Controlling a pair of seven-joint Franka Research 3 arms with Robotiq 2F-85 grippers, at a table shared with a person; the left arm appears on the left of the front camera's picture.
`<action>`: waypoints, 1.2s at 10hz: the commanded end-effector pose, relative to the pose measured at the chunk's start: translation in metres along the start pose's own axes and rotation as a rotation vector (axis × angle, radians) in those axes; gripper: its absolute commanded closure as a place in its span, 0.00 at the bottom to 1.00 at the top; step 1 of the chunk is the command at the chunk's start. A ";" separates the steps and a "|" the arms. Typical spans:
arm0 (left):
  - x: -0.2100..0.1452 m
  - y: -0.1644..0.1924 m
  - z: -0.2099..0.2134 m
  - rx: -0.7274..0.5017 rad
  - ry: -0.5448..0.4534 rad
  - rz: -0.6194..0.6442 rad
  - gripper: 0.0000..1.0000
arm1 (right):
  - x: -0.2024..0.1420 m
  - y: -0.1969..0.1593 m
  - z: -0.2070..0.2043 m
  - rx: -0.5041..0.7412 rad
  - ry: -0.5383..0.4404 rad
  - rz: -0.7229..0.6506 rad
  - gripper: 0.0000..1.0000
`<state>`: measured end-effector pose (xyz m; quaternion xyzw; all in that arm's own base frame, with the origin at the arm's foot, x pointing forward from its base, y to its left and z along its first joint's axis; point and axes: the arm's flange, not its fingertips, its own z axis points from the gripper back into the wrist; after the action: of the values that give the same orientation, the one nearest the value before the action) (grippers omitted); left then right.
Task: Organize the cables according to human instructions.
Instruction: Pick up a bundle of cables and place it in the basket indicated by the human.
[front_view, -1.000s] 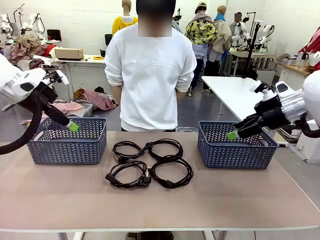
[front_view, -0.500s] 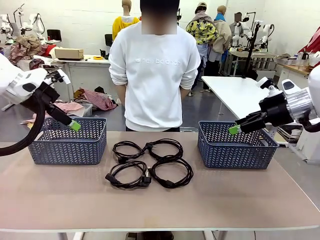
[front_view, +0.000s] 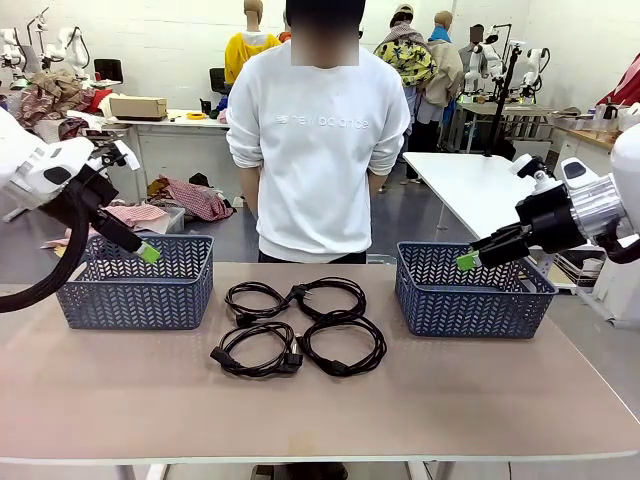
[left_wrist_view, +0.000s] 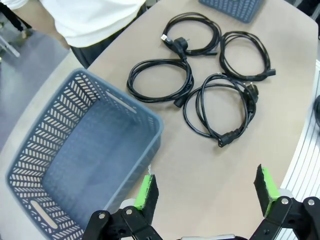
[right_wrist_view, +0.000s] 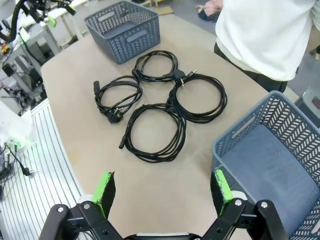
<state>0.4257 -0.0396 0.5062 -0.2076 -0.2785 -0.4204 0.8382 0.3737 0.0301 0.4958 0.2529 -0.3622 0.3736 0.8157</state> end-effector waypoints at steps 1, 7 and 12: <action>0.000 0.000 0.002 -0.012 -0.018 -0.007 0.00 | 0.001 -0.005 0.000 0.014 -0.023 0.024 0.00; 0.000 0.000 0.002 -0.012 -0.018 -0.007 0.00 | 0.001 -0.005 0.000 0.014 -0.023 0.024 0.00; 0.000 0.000 0.002 -0.012 -0.018 -0.007 0.00 | 0.001 -0.005 0.000 0.014 -0.023 0.024 0.00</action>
<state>0.4256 -0.0400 0.5063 -0.2071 -0.2783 -0.4208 0.8382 0.3745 0.0282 0.4957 0.2533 -0.3625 0.3735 0.8154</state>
